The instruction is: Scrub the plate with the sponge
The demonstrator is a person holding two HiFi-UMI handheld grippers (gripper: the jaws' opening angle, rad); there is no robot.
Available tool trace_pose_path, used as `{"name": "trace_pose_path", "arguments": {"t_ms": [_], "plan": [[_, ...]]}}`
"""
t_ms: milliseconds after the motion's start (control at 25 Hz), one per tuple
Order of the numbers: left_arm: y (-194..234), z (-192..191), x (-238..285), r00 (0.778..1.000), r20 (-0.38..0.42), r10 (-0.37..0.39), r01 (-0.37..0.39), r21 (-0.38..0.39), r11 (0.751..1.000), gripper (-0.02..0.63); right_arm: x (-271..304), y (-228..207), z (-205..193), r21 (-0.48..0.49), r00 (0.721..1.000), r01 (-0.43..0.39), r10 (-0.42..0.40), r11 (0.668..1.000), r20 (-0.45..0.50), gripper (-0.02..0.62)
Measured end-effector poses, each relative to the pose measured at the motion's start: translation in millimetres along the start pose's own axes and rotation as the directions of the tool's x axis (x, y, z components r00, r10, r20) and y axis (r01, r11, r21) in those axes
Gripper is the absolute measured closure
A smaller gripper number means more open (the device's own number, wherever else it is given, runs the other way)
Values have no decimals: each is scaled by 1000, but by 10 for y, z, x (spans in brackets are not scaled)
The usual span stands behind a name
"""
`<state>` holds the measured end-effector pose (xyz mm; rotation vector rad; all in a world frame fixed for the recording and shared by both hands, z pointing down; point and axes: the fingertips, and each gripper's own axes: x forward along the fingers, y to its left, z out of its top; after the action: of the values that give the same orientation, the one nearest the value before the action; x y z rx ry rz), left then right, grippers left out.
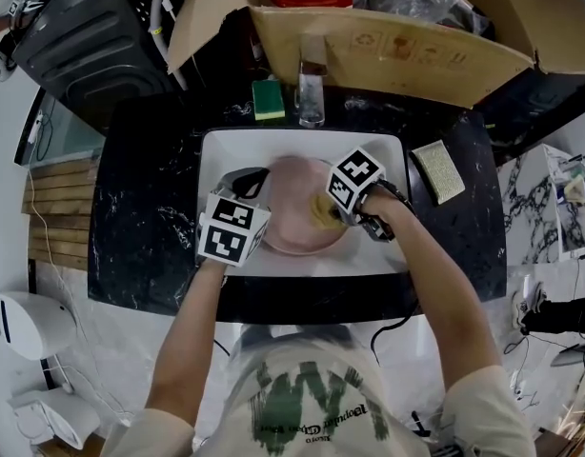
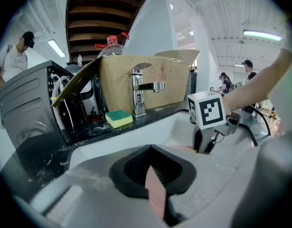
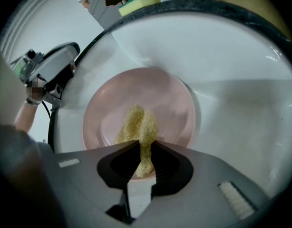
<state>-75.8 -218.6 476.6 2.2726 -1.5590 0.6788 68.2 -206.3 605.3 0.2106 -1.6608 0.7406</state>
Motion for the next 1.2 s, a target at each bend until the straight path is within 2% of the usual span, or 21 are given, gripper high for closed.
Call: {"name": "trace_pose_path", "arguments": {"t_ms": [160, 320, 440, 680, 800, 880, 1200], "plan": [[-1, 10, -8, 1000, -1, -12, 12, -29, 1000, 601, -64, 12, 53, 10, 998, 11, -12, 1000, 56, 531], [29, 57, -42, 1000, 2, -7, 7, -49, 999, 601, -271, 1, 168, 44, 982, 57, -64, 997, 178, 531], [47, 132, -92, 1000, 18, -10, 11, -70, 997, 601, -485, 0, 257, 60, 953, 123, -134, 991, 273, 531], [66, 312, -221, 998, 62, -7, 12, -73, 997, 601, -925, 57, 335, 123, 880, 169, -206, 978, 428, 531], [71, 417, -288, 996, 86, -5, 12, -73, 997, 601, -1150, 78, 334, 161, 835, 178, -236, 971, 498, 529], [60, 497, -323, 995, 100, -11, 18, -68, 998, 601, -1320, 80, 333, 189, 795, 187, -262, 964, 548, 530], [182, 726, -601, 988, 157, 1, 13, -89, 996, 601, -1945, 225, 385, 268, 598, 207, -339, 941, 727, 532]]}}
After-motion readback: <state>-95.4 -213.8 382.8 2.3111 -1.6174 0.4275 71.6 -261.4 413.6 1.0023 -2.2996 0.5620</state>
